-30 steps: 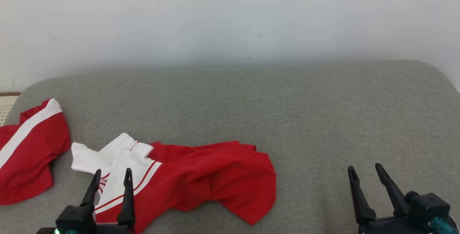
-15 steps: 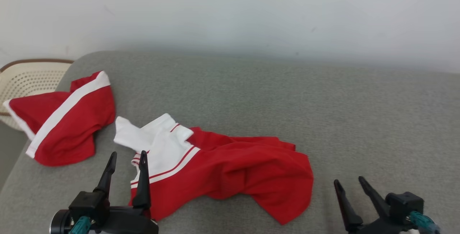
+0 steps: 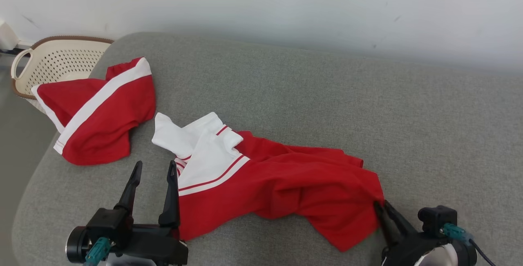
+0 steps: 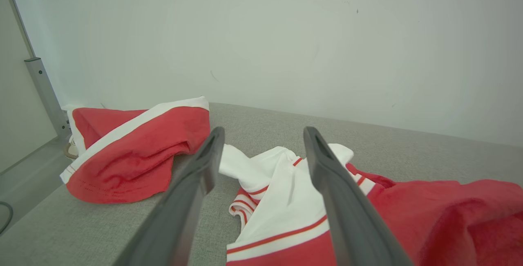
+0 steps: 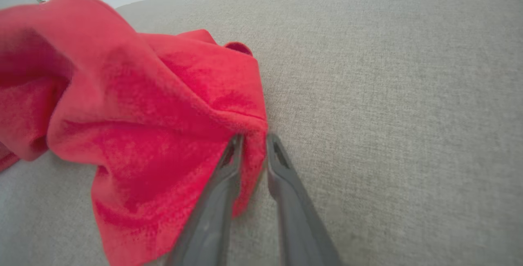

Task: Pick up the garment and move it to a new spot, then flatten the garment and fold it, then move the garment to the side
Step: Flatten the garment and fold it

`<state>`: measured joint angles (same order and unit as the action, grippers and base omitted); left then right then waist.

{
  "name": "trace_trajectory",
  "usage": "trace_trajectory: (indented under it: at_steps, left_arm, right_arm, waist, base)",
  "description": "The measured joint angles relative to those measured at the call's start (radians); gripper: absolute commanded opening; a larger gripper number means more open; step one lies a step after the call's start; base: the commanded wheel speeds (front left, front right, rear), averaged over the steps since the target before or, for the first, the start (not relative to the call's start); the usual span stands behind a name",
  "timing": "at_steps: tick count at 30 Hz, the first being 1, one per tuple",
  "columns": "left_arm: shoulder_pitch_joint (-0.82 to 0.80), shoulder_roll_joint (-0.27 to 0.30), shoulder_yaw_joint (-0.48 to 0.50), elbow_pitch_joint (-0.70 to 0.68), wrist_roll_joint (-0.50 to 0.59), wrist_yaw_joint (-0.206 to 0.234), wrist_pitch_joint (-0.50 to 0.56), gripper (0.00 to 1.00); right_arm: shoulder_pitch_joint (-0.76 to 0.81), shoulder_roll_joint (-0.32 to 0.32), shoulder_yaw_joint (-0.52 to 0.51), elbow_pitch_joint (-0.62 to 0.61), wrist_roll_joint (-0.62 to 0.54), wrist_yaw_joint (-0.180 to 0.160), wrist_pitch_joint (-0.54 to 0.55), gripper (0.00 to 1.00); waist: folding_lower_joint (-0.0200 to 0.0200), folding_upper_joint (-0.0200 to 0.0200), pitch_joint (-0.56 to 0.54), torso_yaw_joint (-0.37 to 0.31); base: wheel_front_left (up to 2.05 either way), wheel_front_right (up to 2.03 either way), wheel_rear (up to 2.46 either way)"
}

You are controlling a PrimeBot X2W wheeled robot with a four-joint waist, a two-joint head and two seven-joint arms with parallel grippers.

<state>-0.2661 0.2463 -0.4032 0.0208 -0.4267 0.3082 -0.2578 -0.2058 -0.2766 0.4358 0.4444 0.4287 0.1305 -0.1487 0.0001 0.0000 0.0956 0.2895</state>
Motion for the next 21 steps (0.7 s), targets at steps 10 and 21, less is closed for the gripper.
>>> trace_trajectory:
  at_steps: [10,21]
  left_arm:
    - [-0.002,-0.021,0.032,-0.008,0.038,-0.009,-0.002,1.0]
    - [-0.006,-0.049,0.056,-0.023,0.067,-0.034,-0.002,1.0]
  right_arm:
    - [-0.128,-0.067,-0.052,0.059,0.034,0.0,-0.073,0.0]
    - [-0.289,-0.178,-0.109,0.001,-0.086,0.0,-0.105,0.0]
  waist:
    - [0.0,0.0,0.019,-0.018]
    - [0.0,0.0,0.038,-0.066]
  base:
    - [0.0,0.0,0.0]
    - [0.0,0.0,0.0]
